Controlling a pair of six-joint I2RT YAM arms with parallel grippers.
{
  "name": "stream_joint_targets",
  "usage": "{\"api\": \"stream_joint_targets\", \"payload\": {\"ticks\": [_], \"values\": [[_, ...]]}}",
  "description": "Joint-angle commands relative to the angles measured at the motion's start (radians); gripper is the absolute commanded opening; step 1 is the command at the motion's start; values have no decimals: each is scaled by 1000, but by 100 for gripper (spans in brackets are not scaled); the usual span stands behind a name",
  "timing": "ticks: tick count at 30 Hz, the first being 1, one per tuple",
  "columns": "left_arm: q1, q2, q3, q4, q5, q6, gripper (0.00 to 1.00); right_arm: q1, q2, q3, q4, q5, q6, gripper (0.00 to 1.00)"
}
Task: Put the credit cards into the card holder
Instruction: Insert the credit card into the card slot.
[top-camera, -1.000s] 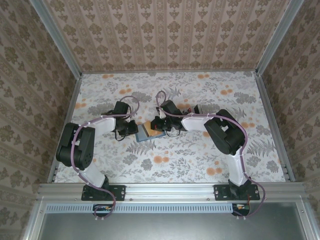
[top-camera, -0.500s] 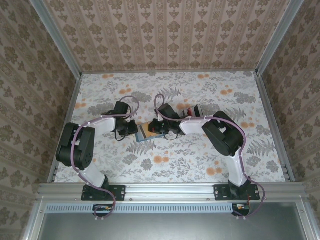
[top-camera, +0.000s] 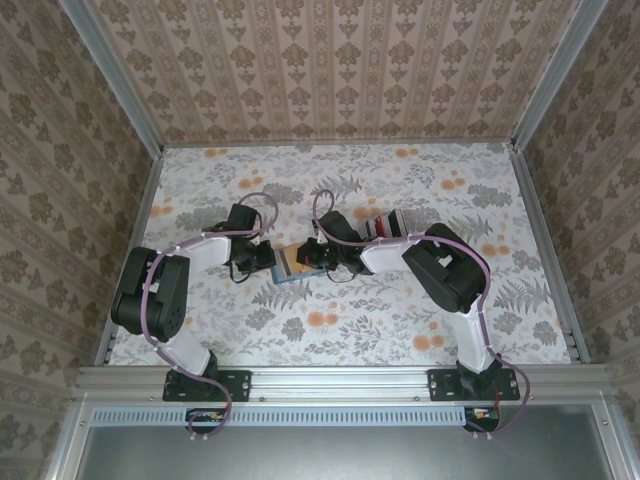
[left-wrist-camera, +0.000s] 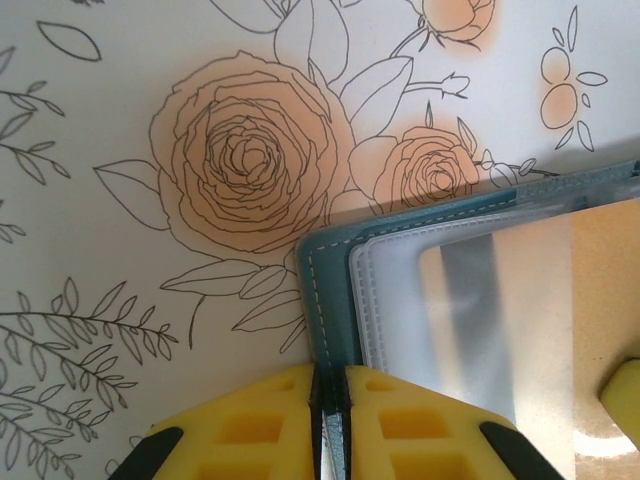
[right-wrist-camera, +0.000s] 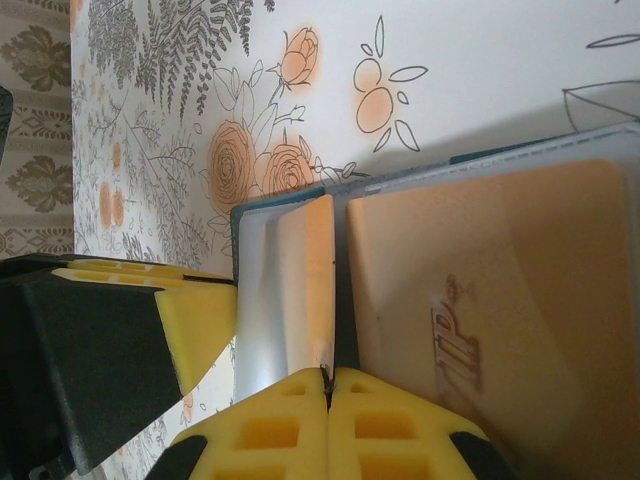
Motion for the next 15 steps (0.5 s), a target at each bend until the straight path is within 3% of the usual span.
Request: {"api": "stream_joint_targets", "payload": {"ticks": [1,10,15], "values": [[-34,17,-36,-29,51,-10,14,23,46,-2,-31,51,1,0],[-34,21,-35,-28,51,-11,14,59,42,39,-105,65,-53,2],[-33,22,-34,-26,53,-11,14,74,28,55,-156,86,-91,9]]}}
